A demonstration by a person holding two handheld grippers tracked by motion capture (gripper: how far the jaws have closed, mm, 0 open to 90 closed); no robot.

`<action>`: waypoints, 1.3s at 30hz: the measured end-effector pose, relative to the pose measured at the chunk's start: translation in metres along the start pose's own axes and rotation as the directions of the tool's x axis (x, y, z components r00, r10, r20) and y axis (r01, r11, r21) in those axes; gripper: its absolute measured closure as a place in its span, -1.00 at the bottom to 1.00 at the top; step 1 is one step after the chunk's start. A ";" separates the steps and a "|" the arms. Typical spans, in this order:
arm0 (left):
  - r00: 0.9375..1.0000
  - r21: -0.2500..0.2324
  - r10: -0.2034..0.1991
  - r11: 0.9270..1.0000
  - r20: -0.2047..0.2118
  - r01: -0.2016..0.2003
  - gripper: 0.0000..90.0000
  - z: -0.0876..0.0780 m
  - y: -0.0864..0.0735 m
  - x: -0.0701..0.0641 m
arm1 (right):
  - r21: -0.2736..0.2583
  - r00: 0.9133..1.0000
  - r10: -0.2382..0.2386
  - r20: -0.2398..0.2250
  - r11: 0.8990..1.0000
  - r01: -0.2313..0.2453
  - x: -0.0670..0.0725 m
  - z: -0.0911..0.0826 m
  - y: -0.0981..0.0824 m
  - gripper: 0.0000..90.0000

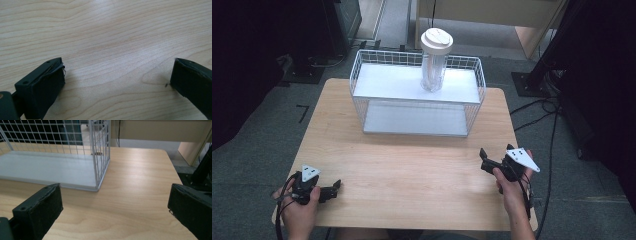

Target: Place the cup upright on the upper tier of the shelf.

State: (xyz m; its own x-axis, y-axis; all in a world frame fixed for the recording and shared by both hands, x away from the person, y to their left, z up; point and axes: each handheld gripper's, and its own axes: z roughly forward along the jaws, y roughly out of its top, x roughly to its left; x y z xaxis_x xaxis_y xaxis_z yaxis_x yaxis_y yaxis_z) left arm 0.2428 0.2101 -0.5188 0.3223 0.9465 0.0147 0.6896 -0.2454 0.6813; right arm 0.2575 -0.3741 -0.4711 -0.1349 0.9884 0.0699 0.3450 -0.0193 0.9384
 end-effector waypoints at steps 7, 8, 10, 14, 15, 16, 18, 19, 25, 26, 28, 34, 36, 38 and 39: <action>1.000 -0.001 -0.001 1.000 0.000 0.001 -1.00 0.000 0.000 0.000 | 0.045 1.000 -0.002 0.023 0.999 0.001 -0.009 -0.005 -0.017 -1.00; 1.000 0.000 0.000 1.000 0.000 0.000 -1.00 0.000 0.000 0.000 | 0.053 1.000 0.001 0.027 0.999 -0.003 -0.010 -0.007 -0.020 -1.00; 1.000 0.000 -0.001 1.000 0.000 0.001 -1.00 0.000 0.000 0.000 | 0.070 0.999 -0.005 0.037 0.998 0.003 -0.014 -0.009 -0.025 -1.00; 1.000 0.000 0.000 1.000 0.000 0.000 -1.00 0.000 0.000 0.000 | 0.101 0.998 -0.008 0.060 0.995 0.002 -0.022 -0.014 -0.035 -1.00; 1.000 0.000 0.000 1.000 0.000 0.000 -1.00 0.000 0.000 0.000 | 0.110 0.998 -0.008 0.067 0.994 0.001 -0.024 -0.016 -0.037 -1.00; 1.000 0.000 -0.001 1.000 0.000 0.001 -1.00 0.000 0.000 0.000 | 0.119 0.997 -0.007 0.071 0.993 -0.001 -0.026 -0.017 -0.040 -1.00; 1.000 0.000 -0.001 1.000 0.000 0.001 -1.00 0.000 0.000 0.000 | 0.134 0.997 -0.009 0.079 0.991 -0.002 -0.029 -0.020 -0.045 -1.00; 1.000 0.000 -0.001 1.000 0.000 0.001 -1.00 0.000 0.000 0.000 | 0.144 0.996 -0.014 0.084 0.990 0.001 -0.031 -0.022 -0.048 -1.00; 1.000 -0.001 0.000 1.000 0.000 0.000 -1.00 0.000 0.000 0.000 | 0.181 0.994 -0.013 0.107 0.983 -0.007 -0.039 -0.029 -0.058 -1.00; 1.000 0.000 -0.001 1.000 0.000 0.001 -1.00 0.000 0.000 0.000 | 0.199 0.993 -0.014 0.118 0.980 -0.010 -0.040 -0.030 -0.060 -1.00; 1.000 0.000 -0.001 1.000 0.000 0.001 -1.00 0.000 0.000 0.000 | 0.205 0.992 -0.013 0.122 0.979 -0.012 -0.043 -0.033 -0.061 -1.00; 1.000 -0.001 -0.001 1.000 0.000 0.001 -1.00 0.000 0.000 0.000 | 0.296 0.988 -0.049 0.143 0.955 0.005 -0.049 -0.036 -0.064 -1.00; 1.000 -0.001 -0.001 1.000 0.000 0.001 -1.00 0.000 0.000 0.000 | 0.326 0.988 -0.057 0.144 0.945 0.006 -0.050 -0.037 -0.065 -1.00; 1.000 0.000 -0.001 1.000 0.000 0.001 -1.00 0.000 0.000 0.000 | 0.347 0.988 -0.067 0.142 0.938 0.013 -0.050 -0.038 -0.066 -1.00; 1.000 0.000 -0.001 1.000 0.000 0.001 -1.00 0.000 0.000 0.000 | 0.373 0.988 -0.076 0.137 0.928 0.020 -0.050 -0.038 -0.067 -1.00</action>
State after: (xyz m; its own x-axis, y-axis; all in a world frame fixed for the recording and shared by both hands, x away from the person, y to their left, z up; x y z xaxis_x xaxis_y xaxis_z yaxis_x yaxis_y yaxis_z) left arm 0.2427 0.2100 -0.5189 0.3219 0.9467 0.0141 0.6896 -0.2446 0.6817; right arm 0.2061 -0.4280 -0.5249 -0.0318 0.9983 -0.0490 0.6635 0.0578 0.7460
